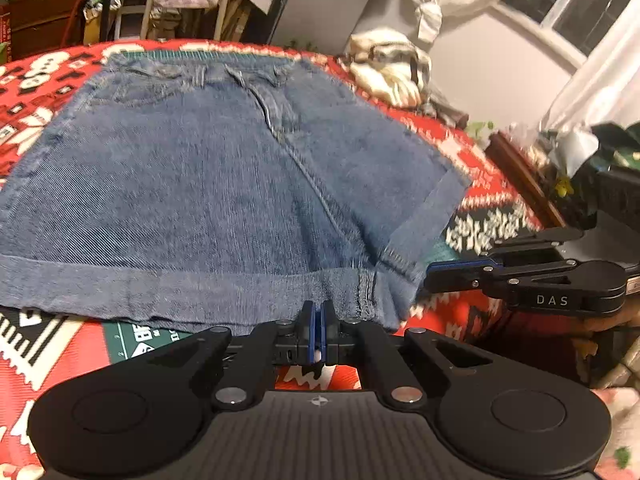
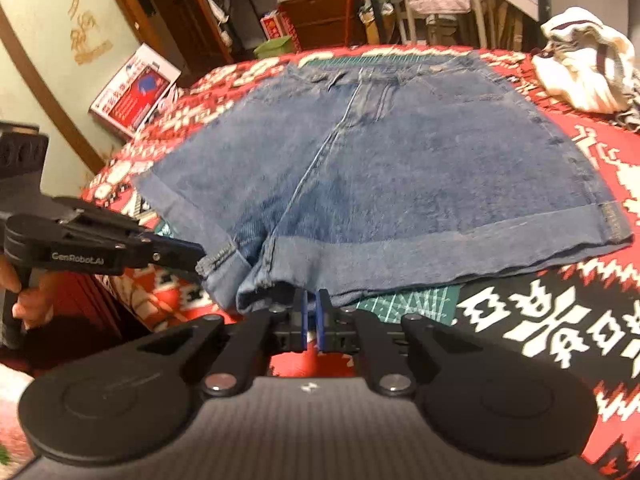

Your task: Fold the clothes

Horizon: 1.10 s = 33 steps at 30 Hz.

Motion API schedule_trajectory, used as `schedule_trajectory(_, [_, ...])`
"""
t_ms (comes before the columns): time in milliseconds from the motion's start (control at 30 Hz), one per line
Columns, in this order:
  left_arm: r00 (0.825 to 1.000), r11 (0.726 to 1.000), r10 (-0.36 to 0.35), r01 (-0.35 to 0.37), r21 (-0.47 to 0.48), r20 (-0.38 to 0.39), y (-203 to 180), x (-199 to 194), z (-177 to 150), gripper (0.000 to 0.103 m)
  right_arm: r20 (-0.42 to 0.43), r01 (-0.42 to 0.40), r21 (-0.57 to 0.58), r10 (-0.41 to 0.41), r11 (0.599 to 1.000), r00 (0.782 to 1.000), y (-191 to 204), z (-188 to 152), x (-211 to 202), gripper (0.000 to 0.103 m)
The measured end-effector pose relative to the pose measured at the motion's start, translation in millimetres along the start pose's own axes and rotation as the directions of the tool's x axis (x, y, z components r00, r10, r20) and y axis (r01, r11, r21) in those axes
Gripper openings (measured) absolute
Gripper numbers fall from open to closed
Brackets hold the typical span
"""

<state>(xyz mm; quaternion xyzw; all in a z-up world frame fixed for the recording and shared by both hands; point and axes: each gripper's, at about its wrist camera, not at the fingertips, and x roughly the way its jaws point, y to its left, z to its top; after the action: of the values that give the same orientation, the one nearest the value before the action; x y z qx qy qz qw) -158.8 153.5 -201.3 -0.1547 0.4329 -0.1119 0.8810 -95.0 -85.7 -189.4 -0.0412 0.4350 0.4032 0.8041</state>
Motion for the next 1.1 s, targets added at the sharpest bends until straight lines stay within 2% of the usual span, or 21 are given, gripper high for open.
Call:
schedule_trajectory(133, [0.997,0.999,0.039,-0.039,0.005,0.061,-2,-5,9,0.003,0.032,0.09,-0.036,-0.089,0.995,0.996,-6,10,1,0.006])
schedule_trajectory(267, [0.995,0.996,0.084,-0.083,-0.032,0.056,8,8,15,0.003,0.029,0.163,-0.06,-0.161,0.985,0.986,-17,13,17,0.01])
schedule_trajectory(367, [0.992,0.993,0.12,-0.119,-0.022,0.027,11,15,12,0.003,0.031,0.158,-0.065,-0.156,0.985,0.987,-20,8,18,0.01])
schedule_trajectory(433, [0.993,0.993,0.119,-0.118,-0.022,0.024,12,13,8,0.004,0.024,0.149,-0.055,-0.147,0.987,0.989,-23,4,14,0.01])
schedule_trajectory(567, [0.994,0.993,0.111,-0.11,-0.035,0.024,15,13,7,0.005,0.017,0.137,0.043,-0.137,0.99,0.99,-39,0,3,0.01])
schedule_trajectory(767, [0.994,0.993,0.11,-0.11,-0.031,0.023,14,14,8,0.005,0.069,0.234,0.149,-0.246,0.961,0.967,-68,0,-12,0.011])
schedule_trajectory(933, [0.995,0.994,0.101,-0.1,-0.054,0.02,18,14,8,0.007,0.107,0.32,0.201,-0.346,0.926,0.932,-98,7,-21,0.012])
schedule_trajectory(1000, [0.995,0.993,0.097,-0.095,-0.066,0.021,19,14,8,0.007,0.119,0.334,0.206,-0.362,0.92,0.924,-107,13,-19,0.012])
schedule_trajectory(1100, [0.996,0.993,0.092,-0.09,-0.078,0.02,21,14,8,0.007,0.117,0.34,0.183,-0.364,0.922,0.924,-113,21,-10,0.012])
